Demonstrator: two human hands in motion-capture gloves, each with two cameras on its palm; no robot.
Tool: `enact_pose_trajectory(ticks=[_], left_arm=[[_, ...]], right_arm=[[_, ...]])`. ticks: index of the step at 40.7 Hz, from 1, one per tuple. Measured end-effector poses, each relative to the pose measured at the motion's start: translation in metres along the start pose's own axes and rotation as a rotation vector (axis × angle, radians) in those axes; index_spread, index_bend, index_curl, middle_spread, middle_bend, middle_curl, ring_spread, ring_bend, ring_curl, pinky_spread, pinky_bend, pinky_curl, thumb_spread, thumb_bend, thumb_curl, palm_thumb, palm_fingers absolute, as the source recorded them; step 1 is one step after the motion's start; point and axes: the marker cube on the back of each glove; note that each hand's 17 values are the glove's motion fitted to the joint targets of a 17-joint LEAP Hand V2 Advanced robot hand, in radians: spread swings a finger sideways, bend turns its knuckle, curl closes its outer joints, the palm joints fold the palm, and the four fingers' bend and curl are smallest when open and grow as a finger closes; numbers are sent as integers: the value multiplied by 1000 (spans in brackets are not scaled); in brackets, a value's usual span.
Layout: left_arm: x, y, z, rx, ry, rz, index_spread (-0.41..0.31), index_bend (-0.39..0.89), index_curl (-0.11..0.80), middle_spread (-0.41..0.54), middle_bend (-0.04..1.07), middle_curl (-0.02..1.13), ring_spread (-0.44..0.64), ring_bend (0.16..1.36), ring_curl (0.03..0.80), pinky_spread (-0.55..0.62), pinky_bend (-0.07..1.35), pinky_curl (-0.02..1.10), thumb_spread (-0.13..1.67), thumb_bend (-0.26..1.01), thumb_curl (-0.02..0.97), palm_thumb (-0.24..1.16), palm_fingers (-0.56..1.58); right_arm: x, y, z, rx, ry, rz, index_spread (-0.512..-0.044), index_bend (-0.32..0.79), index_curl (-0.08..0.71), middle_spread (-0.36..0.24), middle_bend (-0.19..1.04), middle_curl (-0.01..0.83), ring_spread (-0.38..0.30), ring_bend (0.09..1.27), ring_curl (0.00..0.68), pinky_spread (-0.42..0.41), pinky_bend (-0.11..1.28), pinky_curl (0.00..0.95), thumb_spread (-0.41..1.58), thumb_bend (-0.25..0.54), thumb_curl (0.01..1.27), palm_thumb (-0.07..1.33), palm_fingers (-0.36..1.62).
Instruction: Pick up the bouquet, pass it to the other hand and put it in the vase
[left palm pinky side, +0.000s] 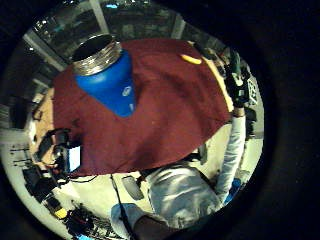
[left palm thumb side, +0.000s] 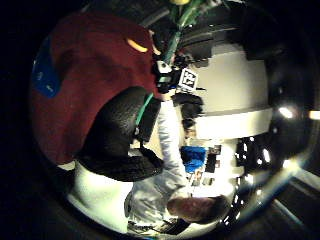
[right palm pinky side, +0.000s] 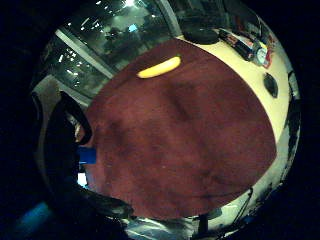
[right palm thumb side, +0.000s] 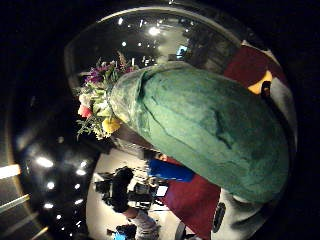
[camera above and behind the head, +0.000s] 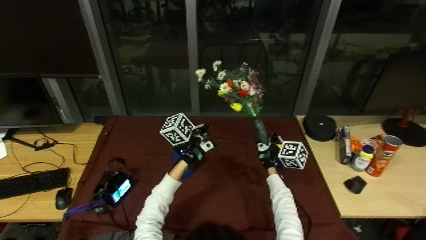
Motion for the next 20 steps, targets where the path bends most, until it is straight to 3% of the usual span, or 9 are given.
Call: enact_pose_trajectory(ticks=[2,9,13,17,20], left_arm=[[4,-4,-5,20,64,7,10,152,327,185,187,328,328,496,281,345,264,336,1127,-24,296,259,336],[19,-18,-11,87,303,35,44,126,311,223,177,330,343,525,293,373,275,343,1068,-26,306,260,278],[34,-21,-16,161,451,7,90,-29,235,256,211,342,360,598,314,387,352,365,1036,-28,311,264,147],[47,-24,-15,175,541,23,111,5,193,268,256,352,372,646,323,414,359,363,1004,-27,317,276,106],[49,-33,-5,158,600,31,125,21,169,279,271,355,377,669,326,427,376,364,980,-32,319,273,67]], right_arm=[[-9,-3,4,75,-67,-80,-202,467,511,-167,832,631,-186,1001,553,-254,685,465,745,-18,508,1001,1417],[-36,9,14,50,-272,-137,-202,462,529,-166,840,633,-185,1016,558,-253,696,474,649,-26,561,1004,1404],[-54,23,24,22,-364,-171,-202,468,540,-166,843,633,-184,1016,559,-252,698,476,611,-25,586,1004,1402],[-73,40,36,-20,-431,-204,-202,469,550,-166,847,633,-184,1020,559,-250,697,478,584,-23,608,1008,1398],[-85,48,50,-23,-479,-317,-202,468,556,-166,849,633,-184,1021,560,-249,697,480,563,-25,625,1008,1396]])
